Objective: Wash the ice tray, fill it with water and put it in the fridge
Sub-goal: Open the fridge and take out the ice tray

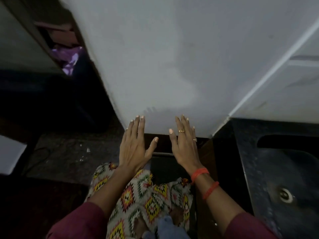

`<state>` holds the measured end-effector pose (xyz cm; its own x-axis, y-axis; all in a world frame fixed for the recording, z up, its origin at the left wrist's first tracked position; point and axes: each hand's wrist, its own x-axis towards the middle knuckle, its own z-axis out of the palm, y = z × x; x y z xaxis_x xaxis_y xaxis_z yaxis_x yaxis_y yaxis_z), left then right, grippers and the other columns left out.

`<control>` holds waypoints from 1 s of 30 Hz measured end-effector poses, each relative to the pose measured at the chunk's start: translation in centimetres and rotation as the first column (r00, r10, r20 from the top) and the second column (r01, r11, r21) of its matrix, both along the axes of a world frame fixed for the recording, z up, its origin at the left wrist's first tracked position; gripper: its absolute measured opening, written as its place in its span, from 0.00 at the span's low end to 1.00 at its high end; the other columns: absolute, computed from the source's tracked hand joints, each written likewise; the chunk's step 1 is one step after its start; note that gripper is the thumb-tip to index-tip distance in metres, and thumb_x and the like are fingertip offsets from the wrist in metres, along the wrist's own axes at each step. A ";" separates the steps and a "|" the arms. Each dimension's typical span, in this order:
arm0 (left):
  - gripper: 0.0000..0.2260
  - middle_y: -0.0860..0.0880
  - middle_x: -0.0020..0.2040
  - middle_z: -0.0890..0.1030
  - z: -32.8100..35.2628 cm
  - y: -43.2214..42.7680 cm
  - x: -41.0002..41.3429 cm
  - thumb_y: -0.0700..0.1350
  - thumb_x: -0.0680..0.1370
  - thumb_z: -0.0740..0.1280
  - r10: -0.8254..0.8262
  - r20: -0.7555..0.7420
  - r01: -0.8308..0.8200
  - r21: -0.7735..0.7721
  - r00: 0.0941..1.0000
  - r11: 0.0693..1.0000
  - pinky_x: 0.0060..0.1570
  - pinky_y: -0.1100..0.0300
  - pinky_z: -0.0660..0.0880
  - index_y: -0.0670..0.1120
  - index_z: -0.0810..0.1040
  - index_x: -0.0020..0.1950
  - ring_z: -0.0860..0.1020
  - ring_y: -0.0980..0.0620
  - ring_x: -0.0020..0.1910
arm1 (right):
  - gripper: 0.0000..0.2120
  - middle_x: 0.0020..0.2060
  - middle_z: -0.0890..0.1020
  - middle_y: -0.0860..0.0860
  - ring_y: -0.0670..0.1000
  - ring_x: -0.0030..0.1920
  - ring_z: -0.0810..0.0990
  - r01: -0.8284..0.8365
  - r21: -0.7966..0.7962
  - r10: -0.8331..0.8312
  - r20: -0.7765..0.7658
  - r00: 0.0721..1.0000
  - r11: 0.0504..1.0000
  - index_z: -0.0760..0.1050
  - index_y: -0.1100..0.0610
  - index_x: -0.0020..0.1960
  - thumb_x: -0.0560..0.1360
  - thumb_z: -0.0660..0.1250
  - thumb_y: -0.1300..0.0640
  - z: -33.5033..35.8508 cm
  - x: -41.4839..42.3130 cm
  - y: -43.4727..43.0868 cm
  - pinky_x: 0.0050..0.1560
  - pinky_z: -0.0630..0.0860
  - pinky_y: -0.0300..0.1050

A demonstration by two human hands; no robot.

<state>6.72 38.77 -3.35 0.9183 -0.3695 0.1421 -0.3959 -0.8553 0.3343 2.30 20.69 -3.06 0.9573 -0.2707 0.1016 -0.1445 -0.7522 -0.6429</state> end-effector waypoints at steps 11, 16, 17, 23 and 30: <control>0.36 0.47 0.83 0.53 -0.4 14.5 -3.5 0.66 0.82 0.50 0.298 -0.002 -0.298 -0.026 0.954 0.954 0.76 0.46 0.61 0.46 0.49 0.83 0.53 0.47 0.82 | 0.31 0.83 0.52 0.49 0.46 0.82 0.43 -0.274 0.019 0.275 -0.020 0.961 0.961 0.54 0.52 0.83 0.84 0.47 0.40 -0.2 1.7 13.8 0.78 0.35 0.42; 0.37 0.46 0.83 0.54 -0.3 20.1 -6.5 0.67 0.81 0.50 0.484 -0.019 -0.485 -0.041 0.875 0.874 0.76 0.46 0.62 0.46 0.50 0.83 0.54 0.46 0.81 | 0.30 0.83 0.51 0.49 0.45 0.82 0.43 -0.441 0.045 0.443 -0.033 0.896 0.896 0.52 0.50 0.83 0.85 0.47 0.39 -0.1 1.6 19.8 0.80 0.37 0.44; 0.37 0.46 0.83 0.54 -0.3 21.1 -7.2 0.67 0.81 0.50 0.517 -0.015 -0.517 -0.043 0.856 0.855 0.76 0.46 0.62 0.46 0.50 0.83 0.54 0.46 0.81 | 0.30 0.83 0.51 0.49 0.46 0.82 0.43 -0.474 0.052 0.476 -0.037 0.879 0.879 0.53 0.51 0.83 0.85 0.48 0.40 -0.1 1.6 20.9 0.81 0.38 0.47; 0.37 0.44 0.82 0.55 0.3 25.9 -11.3 0.67 0.81 0.51 0.689 0.021 -0.689 -0.029 0.724 0.724 0.77 0.47 0.62 0.45 0.51 0.83 0.56 0.45 0.81 | 0.29 0.83 0.50 0.48 0.42 0.81 0.41 -0.653 0.099 0.658 -0.032 0.752 0.751 0.53 0.50 0.83 0.85 0.49 0.40 -0.1 0.9 26.3 0.80 0.37 0.44; 0.37 0.44 0.83 0.55 1.0 29.2 -17.4 0.66 0.82 0.51 0.867 0.037 -0.867 -0.026 0.497 0.498 0.76 0.46 0.62 0.44 0.51 0.83 0.55 0.45 0.81 | 0.28 0.83 0.49 0.46 0.42 0.81 0.41 -0.820 0.136 0.829 -0.019 0.558 0.555 0.52 0.49 0.83 0.86 0.50 0.41 0.2 -0.7 31.9 0.80 0.38 0.44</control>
<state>-10.68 67.99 -2.31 0.7712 0.6090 0.1855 0.5305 -0.7759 0.3415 1.58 52.54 -2.90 0.7691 0.6375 0.0454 0.4571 -0.4990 -0.7362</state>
